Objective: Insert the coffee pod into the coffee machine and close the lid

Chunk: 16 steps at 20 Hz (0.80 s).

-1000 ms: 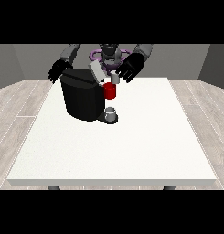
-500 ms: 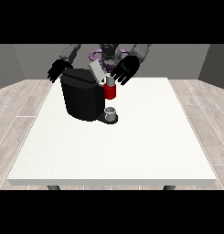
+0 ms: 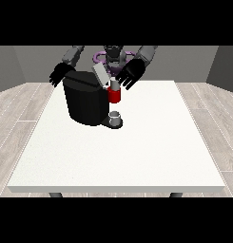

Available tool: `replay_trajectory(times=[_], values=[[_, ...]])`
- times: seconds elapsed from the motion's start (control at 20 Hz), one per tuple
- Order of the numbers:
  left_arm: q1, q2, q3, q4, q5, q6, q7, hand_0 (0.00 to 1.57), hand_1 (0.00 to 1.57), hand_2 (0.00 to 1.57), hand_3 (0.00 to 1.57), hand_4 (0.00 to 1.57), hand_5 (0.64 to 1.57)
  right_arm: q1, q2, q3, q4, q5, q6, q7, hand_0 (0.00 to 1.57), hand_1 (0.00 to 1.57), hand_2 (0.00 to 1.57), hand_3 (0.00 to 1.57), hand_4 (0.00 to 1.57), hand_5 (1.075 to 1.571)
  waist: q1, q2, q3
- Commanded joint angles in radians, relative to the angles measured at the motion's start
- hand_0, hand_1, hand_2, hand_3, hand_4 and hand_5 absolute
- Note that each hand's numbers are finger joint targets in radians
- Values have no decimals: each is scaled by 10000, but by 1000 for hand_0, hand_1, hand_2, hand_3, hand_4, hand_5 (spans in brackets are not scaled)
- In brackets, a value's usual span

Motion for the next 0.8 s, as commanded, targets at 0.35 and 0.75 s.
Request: replay_trajectory(times=[0.35,0.75], values=[[-165,51,28,113,-191,-85,197,1236,1236,1279,1197,487,1571,250,-244,-269,196,-229,321,-433,0,0,0,0,446,1571,-119,114,2],[124,-222,7,246,-176,-202,-15,1204,1204,1226,1089,463,1571,267,71,-16,70,155,-314,146,0,0,0,0,380,1571,135,-36,-1]])
